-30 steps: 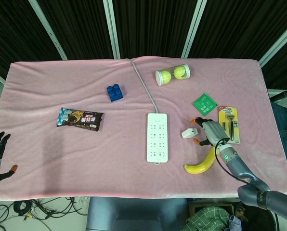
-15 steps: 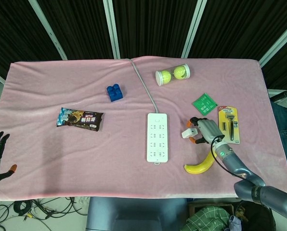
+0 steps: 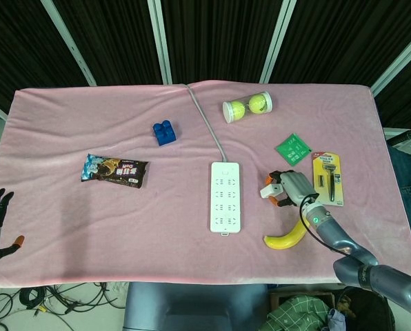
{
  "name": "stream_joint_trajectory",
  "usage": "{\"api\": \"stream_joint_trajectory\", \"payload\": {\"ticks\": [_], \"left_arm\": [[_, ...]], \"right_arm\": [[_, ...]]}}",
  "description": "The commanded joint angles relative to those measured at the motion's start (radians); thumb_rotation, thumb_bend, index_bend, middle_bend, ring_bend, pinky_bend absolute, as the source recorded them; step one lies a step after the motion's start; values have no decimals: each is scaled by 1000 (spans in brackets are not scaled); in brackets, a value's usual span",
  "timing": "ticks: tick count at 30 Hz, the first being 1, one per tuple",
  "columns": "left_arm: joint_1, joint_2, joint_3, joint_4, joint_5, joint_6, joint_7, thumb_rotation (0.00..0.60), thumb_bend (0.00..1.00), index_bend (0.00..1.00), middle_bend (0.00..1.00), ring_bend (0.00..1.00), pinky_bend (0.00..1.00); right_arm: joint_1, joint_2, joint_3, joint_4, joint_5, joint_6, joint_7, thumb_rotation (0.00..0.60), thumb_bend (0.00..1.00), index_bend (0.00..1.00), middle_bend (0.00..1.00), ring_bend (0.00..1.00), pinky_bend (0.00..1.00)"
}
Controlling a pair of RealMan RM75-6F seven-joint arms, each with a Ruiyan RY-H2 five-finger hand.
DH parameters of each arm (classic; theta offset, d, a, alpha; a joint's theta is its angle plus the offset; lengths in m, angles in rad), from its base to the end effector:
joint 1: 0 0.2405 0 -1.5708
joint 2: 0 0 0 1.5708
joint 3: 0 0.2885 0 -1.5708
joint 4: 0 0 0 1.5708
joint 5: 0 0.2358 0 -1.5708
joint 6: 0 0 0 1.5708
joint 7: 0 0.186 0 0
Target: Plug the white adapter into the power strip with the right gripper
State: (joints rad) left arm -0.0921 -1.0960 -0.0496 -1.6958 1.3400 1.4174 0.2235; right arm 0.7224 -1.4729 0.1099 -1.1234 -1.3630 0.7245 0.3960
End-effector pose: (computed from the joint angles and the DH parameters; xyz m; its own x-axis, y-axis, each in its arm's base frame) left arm -0.3632 0.2263 0.1468 0.5162 0.0999 0.8506 0.8428 0.1177 -0.5253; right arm -0.2736 -0.4487 -0.0237 0.2446 -0.4612 0.8529 -0.9647 -0.2040 0.1663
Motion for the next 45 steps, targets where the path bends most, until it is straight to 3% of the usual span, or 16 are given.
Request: {"api": "stream_joint_trajectory", "payload": {"ticks": [1, 16, 24, 28, 32, 36, 40, 45], "left_arm": [[0, 0, 0, 0, -1, -1, 0, 600, 241, 7, 0, 0, 0], [-1, 1, -1, -4, -5, -3, 2, 600, 242, 7, 0, 0, 0], [-2, 6, 0, -10, -7, -9, -7, 600, 242, 8, 0, 0, 0], [-3, 8, 1, -11, -7, -12, -15, 600, 242, 7, 0, 0, 0], [-4, 15, 2, -16, -5, -19, -34, 600, 242, 8, 0, 0, 0], [-6, 21, 4, -16, -3, -28, -48, 600, 242, 8, 0, 0, 0], [-9, 25, 5, -17, -3, -35, -53, 600, 243, 8, 0, 0, 0], [-9, 28, 7, -20, -5, -40, -59, 600, 243, 8, 0, 0, 0]], "right_arm": [[1, -1, 0, 1, 0, 0, 2, 600, 266, 447, 367, 396, 260], [3, -19, -3, 33, -3, -2, -5, 600, 321, 500, 433, 445, 273], [16, 25, 21, -38, -9, 27, -35, 600, 356, 576, 533, 526, 357], [38, 70, 43, -110, 36, -3, -121, 600, 356, 618, 581, 570, 418], [80, 127, 75, -225, 222, -72, -334, 600, 354, 686, 616, 599, 463], [135, 162, 68, -349, 490, -46, -583, 600, 353, 700, 640, 621, 497], [221, 158, 41, -455, 779, 76, -810, 600, 353, 701, 644, 633, 514], [282, 112, 51, -524, 944, 220, -940, 600, 355, 702, 648, 642, 524]]}}
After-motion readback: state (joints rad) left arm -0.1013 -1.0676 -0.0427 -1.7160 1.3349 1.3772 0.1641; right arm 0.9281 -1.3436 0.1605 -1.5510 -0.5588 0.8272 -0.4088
